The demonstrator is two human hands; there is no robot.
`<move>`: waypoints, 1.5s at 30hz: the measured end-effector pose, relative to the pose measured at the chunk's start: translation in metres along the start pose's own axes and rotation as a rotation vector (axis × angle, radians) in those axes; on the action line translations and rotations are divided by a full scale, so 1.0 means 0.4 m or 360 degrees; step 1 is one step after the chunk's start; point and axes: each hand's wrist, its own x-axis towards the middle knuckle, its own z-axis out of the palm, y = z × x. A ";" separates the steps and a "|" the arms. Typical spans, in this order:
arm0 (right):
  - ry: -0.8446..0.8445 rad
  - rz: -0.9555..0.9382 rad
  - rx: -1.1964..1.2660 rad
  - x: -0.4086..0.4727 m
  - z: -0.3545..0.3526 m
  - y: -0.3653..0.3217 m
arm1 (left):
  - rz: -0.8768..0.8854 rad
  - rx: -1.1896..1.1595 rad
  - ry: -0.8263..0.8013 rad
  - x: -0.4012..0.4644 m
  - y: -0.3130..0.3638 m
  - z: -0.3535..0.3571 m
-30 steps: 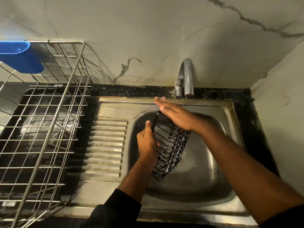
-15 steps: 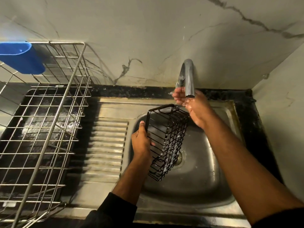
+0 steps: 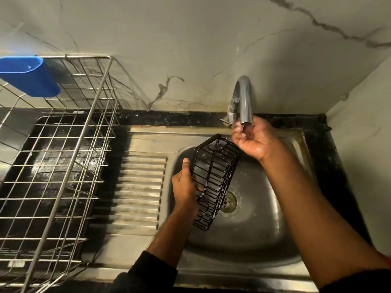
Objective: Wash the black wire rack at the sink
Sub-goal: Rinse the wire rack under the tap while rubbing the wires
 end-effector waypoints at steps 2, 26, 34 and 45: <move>-0.0179 0.0069 -0.0276 -0.018 -0.010 0.000 | 0.0032 -0.0014 -0.0057 0.002 0.004 0.006; -0.0549 -0.0773 -0.2886 -0.107 -0.041 0.102 | 0.0051 0.0036 -0.0185 -0.031 0.021 0.026; -0.0558 -0.0775 -0.3180 -0.082 -0.003 0.109 | 0.0107 0.0099 -0.0205 -0.040 0.028 0.037; -0.0583 -0.0709 -0.3206 -0.062 0.009 0.109 | 0.0145 0.0109 -0.0247 -0.035 0.018 0.027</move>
